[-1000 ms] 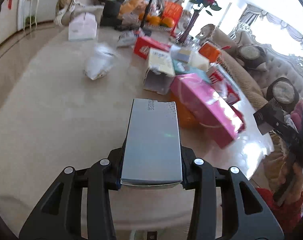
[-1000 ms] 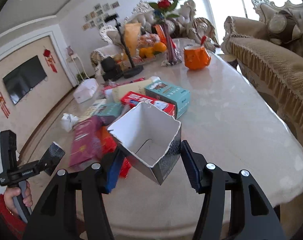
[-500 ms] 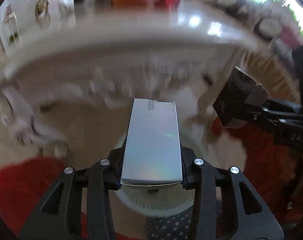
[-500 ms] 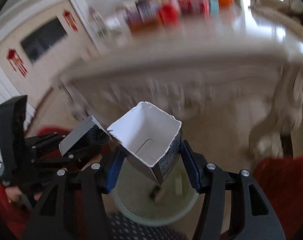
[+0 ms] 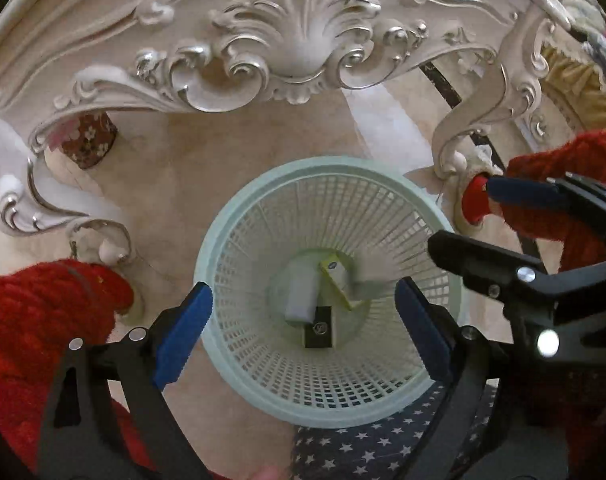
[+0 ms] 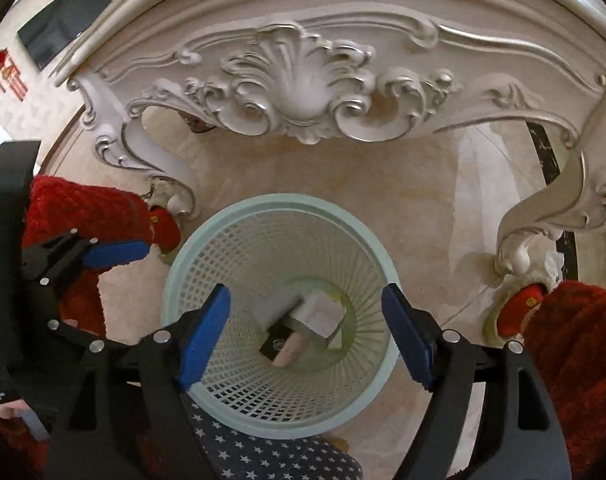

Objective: Collect trash
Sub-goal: 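Carry both items over the wastebasket and open both tools to drop them, then grasp the pink BB cream box with left tool while right tool grasps red toothpaste box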

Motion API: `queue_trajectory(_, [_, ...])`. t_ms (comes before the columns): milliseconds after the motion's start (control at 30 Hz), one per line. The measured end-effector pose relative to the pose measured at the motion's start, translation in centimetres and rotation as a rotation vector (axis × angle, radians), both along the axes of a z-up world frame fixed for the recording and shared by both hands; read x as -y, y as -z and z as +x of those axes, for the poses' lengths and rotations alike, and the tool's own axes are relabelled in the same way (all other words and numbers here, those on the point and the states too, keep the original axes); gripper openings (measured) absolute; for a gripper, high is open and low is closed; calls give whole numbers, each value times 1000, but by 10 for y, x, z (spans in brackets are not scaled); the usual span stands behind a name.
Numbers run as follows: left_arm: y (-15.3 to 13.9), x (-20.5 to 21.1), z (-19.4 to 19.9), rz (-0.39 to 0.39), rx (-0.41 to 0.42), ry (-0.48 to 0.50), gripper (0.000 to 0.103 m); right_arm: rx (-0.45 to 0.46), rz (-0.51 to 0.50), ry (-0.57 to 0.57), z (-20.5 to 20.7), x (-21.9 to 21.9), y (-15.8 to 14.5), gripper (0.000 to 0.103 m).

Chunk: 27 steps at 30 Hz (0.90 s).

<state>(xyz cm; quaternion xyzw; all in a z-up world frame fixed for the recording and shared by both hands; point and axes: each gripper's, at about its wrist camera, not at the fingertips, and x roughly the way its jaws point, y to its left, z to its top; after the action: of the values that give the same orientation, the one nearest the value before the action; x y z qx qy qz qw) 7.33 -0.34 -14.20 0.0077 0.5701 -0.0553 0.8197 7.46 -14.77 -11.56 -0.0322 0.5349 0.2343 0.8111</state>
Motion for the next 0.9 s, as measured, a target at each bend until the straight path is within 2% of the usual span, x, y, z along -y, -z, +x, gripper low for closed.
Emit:
queue_trajectory(233, [4, -5, 1, -38, -23, -24, 95, -32, 29, 78, 3, 17, 2, 74])
queue_trajectory(367, [9, -10, 1, -71, -43, -35, 95, -24, 33, 77, 1, 18, 0, 74])
queue_trajectory(500, [-1, -18, -3, -98, 2, -62, 95, 18, 47, 67, -4, 17, -10, 74])
queue_trajectory(633, [-41, -38, -14, -133, 130, -140, 95, 117, 125, 77, -12, 31, -42, 74])
queue_trajectory(733, [-84, -60, -15, -187, 210, -212, 95, 201, 176, 94, -11, 44, -70, 74])
queue_trajectory(900, [-160, -72, 16, -201, 330, -277, 95, 332, 165, 111, 15, 53, -114, 74])
